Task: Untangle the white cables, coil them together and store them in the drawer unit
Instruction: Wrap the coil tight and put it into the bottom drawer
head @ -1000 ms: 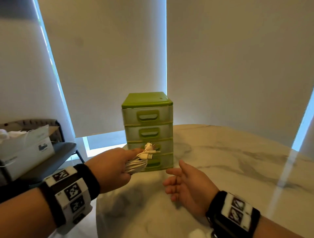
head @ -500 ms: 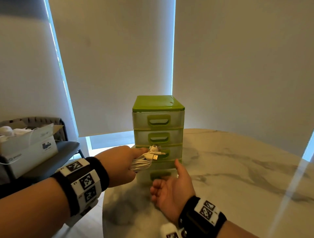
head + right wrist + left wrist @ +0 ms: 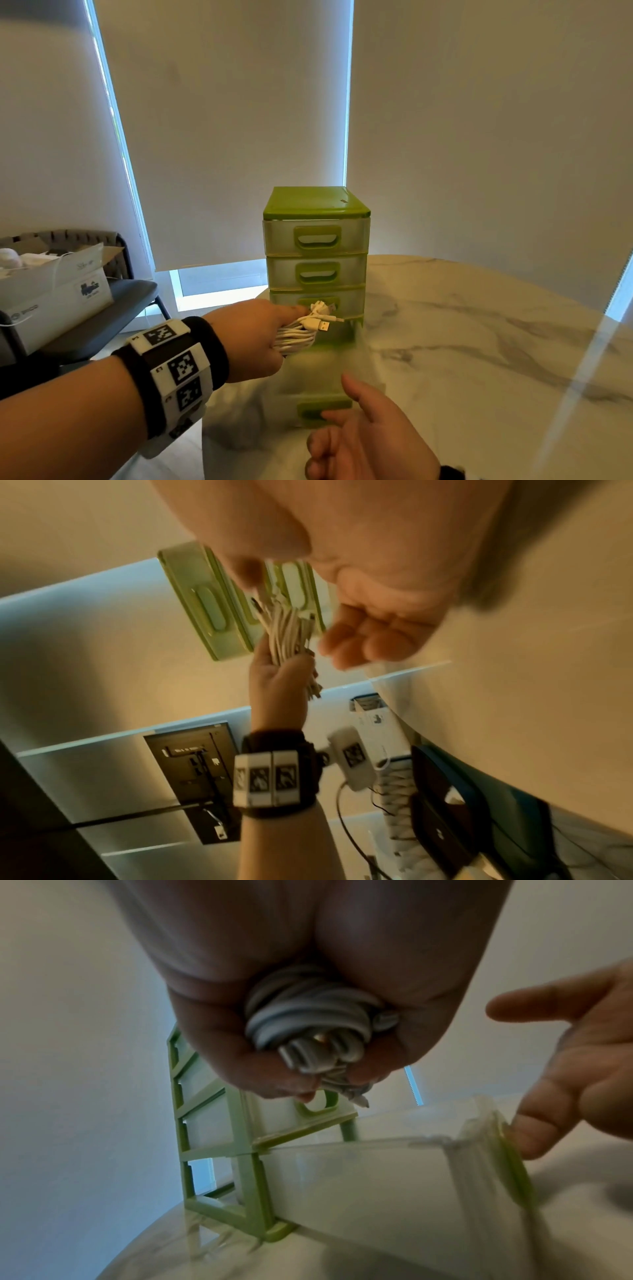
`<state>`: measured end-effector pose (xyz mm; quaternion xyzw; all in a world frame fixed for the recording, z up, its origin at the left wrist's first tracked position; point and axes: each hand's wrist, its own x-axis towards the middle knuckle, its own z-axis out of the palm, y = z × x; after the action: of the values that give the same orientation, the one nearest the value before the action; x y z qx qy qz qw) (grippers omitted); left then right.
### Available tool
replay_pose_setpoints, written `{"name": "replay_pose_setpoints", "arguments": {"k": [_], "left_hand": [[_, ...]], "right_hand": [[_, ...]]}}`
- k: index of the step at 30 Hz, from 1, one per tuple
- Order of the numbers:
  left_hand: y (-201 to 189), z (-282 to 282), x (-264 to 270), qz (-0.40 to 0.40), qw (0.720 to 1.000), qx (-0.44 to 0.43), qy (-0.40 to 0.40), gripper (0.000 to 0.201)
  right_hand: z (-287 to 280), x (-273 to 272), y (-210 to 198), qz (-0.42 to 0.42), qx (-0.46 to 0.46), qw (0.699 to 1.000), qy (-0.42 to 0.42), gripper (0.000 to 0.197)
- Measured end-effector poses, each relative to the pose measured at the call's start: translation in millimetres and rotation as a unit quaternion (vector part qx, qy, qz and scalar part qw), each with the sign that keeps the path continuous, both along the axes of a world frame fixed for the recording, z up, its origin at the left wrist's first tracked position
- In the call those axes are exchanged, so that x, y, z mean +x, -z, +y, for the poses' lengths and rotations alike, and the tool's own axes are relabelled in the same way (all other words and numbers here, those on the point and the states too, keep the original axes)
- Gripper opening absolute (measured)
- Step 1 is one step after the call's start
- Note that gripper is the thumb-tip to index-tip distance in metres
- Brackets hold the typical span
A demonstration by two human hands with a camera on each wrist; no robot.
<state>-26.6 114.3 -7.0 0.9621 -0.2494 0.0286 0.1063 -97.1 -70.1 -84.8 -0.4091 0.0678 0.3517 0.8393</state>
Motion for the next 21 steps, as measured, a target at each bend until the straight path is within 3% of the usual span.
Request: {"name": "replay_pose_setpoints", "arguments": {"k": [4,8,10,12,14,16,19,21], "left_hand": [[0.1,-3.3,-0.4,0.028,1.000,0.000,0.006,0.050],[-0.8,-19.2,2.9,0.004,0.999,0.053,0.008,0.058],[-1.1,-29.1,7.5,-0.035,0.995,0.096,-0.001,0.064],[1.2,-39.0,13.8,-0.060,0.992,0.111,-0.012,0.070],[5.7,-48.3,19.4,-0.049,0.995,0.088,-0.025,0.074],[17.3,-56.2,21.8,-0.006,0.998,0.040,-0.050,0.070],[41.2,-65.7,20.6,0.074,0.994,0.036,-0.073,0.051],[53.1,-68.5,21.9,0.097,0.989,0.051,-0.099,0.054]], "right_hand": [[-28.3,3.3,-25.1,-0.094,-0.060,0.994,-0.002,0.034],[-69.3,43.5,-46.7,-0.258,-0.183,0.932,0.178,0.035],[-82.3,65.8,-41.3,-0.248,-0.203,0.919,0.228,0.033],[-86.1,76.8,-22.0,-0.178,-0.181,0.947,0.197,0.040],[-82.8,76.2,-3.1,-0.144,-0.172,0.967,0.122,0.062],[-80.1,73.6,7.2,-0.186,-0.217,0.956,0.058,0.078],[-74.7,72.4,8.6,-0.255,-0.291,0.922,0.014,0.075],[-71.6,73.3,9.9,-0.286,-0.323,0.902,-0.001,0.070]]}}
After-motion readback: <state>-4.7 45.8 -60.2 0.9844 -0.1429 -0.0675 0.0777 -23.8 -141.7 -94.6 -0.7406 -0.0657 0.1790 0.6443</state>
